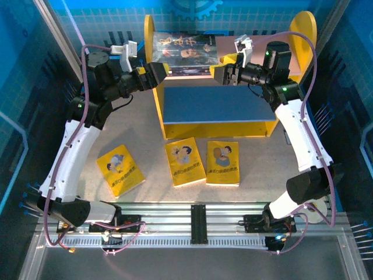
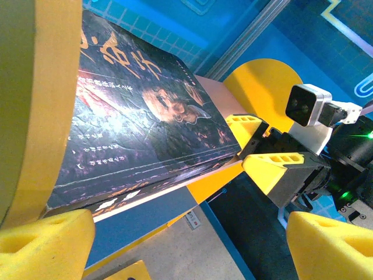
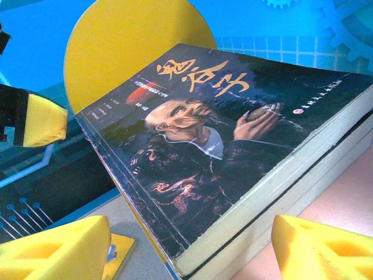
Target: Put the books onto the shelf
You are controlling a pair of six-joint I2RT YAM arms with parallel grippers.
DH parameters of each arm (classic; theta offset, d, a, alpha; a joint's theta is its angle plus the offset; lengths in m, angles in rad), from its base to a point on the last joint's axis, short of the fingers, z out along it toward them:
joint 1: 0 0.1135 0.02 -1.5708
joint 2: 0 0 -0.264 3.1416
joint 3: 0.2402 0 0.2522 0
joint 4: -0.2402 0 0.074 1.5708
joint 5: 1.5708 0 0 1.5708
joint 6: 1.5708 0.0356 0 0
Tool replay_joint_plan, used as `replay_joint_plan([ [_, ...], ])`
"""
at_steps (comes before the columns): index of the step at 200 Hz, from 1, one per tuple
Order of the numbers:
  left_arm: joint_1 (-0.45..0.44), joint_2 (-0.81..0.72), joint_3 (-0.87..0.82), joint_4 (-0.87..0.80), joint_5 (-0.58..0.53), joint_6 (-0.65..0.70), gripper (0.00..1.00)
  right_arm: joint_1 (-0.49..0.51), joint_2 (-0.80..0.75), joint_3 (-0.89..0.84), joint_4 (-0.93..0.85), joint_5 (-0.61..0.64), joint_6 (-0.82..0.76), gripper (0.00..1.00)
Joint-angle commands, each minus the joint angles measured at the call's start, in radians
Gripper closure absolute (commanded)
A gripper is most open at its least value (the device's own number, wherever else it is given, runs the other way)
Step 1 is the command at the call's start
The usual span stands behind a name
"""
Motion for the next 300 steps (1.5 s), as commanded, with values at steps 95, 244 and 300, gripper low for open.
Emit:
replay_joint_plan([
  [95, 0.0, 0.012, 0.027, -0.004, -0.013, 0.028, 0.13, 0.021, 0.068, 0.008, -0.187, 0.063, -0.003, 0.27],
  [244, 0.0, 0.02, 0.034, -0.01, -0.023, 0.044, 0.13, 0.029, 0.099, 0.04, -0.202, 0.081, -0.019, 0.27],
  [300, 0.0, 0.025, 0.036, -0.012, -0.029, 0.049, 0.13, 0.03, 0.104, 0.05, -0.207, 0.079, -0.022, 0.27],
])
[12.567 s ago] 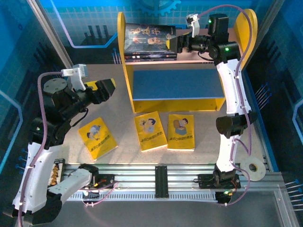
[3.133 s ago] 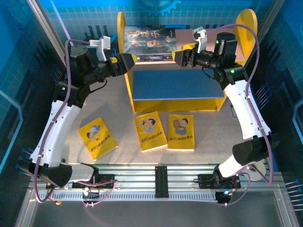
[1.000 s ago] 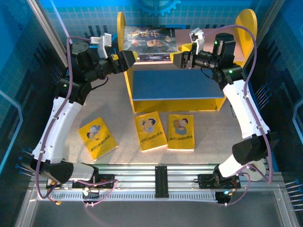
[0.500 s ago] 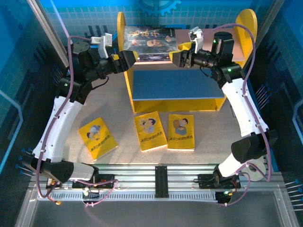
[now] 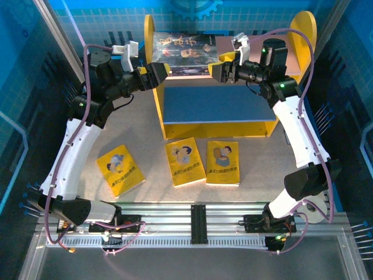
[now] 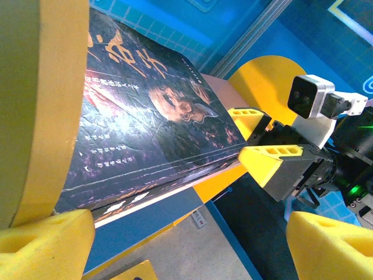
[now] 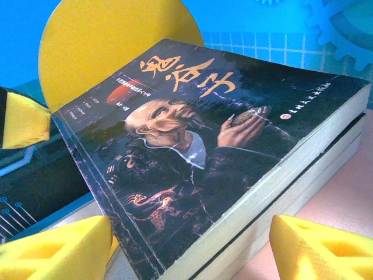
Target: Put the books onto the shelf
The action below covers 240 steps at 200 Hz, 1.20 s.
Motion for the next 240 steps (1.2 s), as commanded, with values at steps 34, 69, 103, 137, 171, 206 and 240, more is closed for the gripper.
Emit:
replay_joint_plan([
  [34, 0.0, 0.012, 0.035, -0.012, -0.026, 0.03, 0.13, 0.014, 0.058, -0.019, -0.153, 0.023, 0.014, 0.27],
  [69, 0.0, -0.001, 0.056, -0.038, -0.049, 0.058, 0.13, 0.013, 0.049, -0.018, -0.149, 0.023, 0.017, 0.25],
  [103, 0.0, -0.077, 0.115, -0.14, -0.153, 0.141, 0.13, -0.015, 0.024, 0.018, -0.156, 0.029, 0.033, 0.21],
  [137, 0.0, -0.197, 0.082, -0.246, -0.32, 0.18, 0.12, -0.066, -0.081, -0.018, -0.131, 0.053, 0.069, 0.18],
  [171, 0.0, -0.323, -0.109, -0.321, -0.44, 0.145, 0.13, -0.093, -0.28, -0.158, -0.145, 0.134, 0.072, 0.17],
  [206, -0.003, -0.453, -0.534, -0.274, -0.437, -0.045, 0.14, -0.017, -0.55, -0.52, -0.165, 0.306, 0.117, 0.19],
  [240, -0.072, -0.487, -0.906, -0.193, -0.455, -0.214, 0.17, 0.176, -0.635, -0.899, -0.096, 0.347, 0.25, 0.22],
])
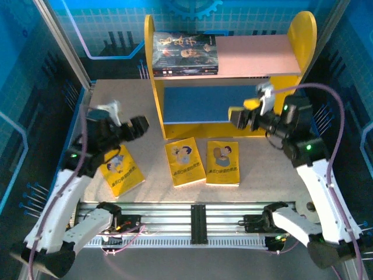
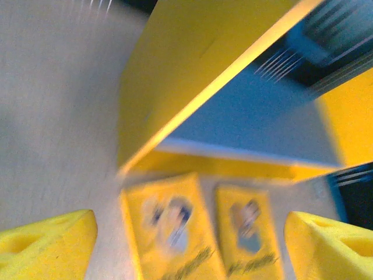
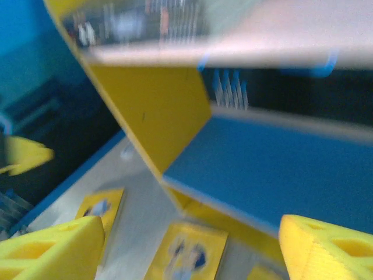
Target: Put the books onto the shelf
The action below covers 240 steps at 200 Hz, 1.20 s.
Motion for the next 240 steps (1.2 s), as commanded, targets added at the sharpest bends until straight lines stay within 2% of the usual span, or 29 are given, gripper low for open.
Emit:
replay_joint_plan([
  [1, -0.053, -0.014, -0.192, 0.013, -0.043, -0.165, 0.17, 0.138, 0.029, -0.225, 0.005, 0.092, 0.112, 0.23],
  [15, -0.105, -0.006, -0.28, 0.062, -0.046, -0.217, 0.16, 0.215, 0.066, -0.328, 0.061, 0.121, 0.146, 0.24],
  [33, -0.177, 0.045, -0.331, 0.098, -0.064, -0.266, 0.16, 0.253, 0.139, -0.402, 0.159, 0.111, 0.182, 0.25],
  [75, -0.287, 0.221, -0.394, 0.262, -0.058, -0.353, 0.16, 0.293, 0.402, -0.408, 0.319, 0.088, 0.192, 0.28],
  [122, -0.318, 0.36, -0.407, 0.373, -0.023, -0.379, 0.16, 0.304, 0.622, -0.341, 0.405, 0.055, 0.171, 0.34],
  [183, -0.343, 0.458, -0.422, 0.492, -0.013, -0.419, 0.16, 0.33, 0.797, -0.254, 0.44, 0.02, 0.154, 0.39],
  [207, -0.347, 0.505, -0.414, 0.505, -0.013, -0.422, 0.16, 0.344, 0.849, -0.24, 0.405, 0.077, 0.157, 0.48],
  [240, -0.352, 0.544, -0.424, 0.533, -0.006, -0.434, 0.16, 0.349, 0.861, -0.311, 0.394, 0.188, 0.183, 0.63],
])
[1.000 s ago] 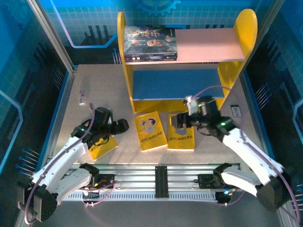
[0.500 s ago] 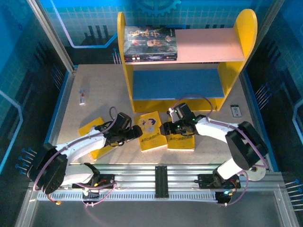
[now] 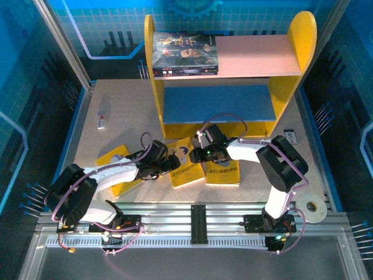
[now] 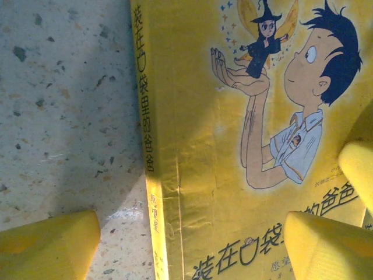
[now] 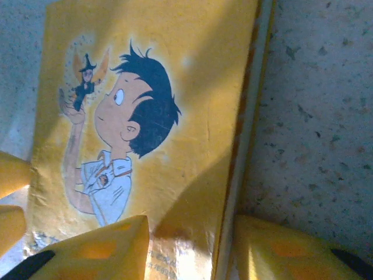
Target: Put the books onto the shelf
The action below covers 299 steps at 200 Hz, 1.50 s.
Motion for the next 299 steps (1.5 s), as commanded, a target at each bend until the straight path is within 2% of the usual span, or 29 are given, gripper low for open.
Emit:
replay_joint_plan([
  [1, -0.011, 0.054, -0.014, 0.054, 0.026, -0.028, 0.16, 0.01, 0.026, -0.06, -0.04, 0.091, 0.013, 0.63],
  [41, -0.027, 0.097, -0.012, 0.151, 0.086, -0.041, 0.16, 0.018, 0.036, -0.115, -0.004, 0.072, 0.043, 0.67],
  [114, -0.064, 0.078, 0.087, 0.306, 0.203, 0.015, 0.16, 0.103, 0.094, -0.099, 0.078, -0.02, 0.089, 0.68],
  [152, -0.066, 0.03, 0.101, 0.287, 0.208, 0.024, 0.17, 0.126, 0.091, -0.116, 0.118, -0.038, 0.107, 0.68],
  [172, -0.066, -0.004, 0.113, 0.219, 0.168, 0.038, 0.19, 0.131, 0.067, -0.122, 0.121, -0.048, 0.096, 0.67],
  [201, -0.071, -0.037, 0.143, 0.073, 0.077, 0.075, 0.36, 0.123, 0.001, -0.119, 0.08, -0.037, 0.083, 0.65],
  [224, -0.076, -0.076, 0.147, -0.006, -0.002, 0.088, 0.59, 0.102, -0.085, -0.133, 0.068, -0.055, 0.09, 0.62],
  [277, -0.081, -0.118, 0.145, -0.028, -0.065, 0.093, 0.97, 0.074, -0.343, -0.119, -0.068, -0.038, 0.083, 0.57],
  [299, -0.127, -0.177, 0.161, -0.038, -0.11, 0.066, 1.0, 0.057, -0.479, -0.15, -0.103, -0.022, 0.118, 0.53],
])
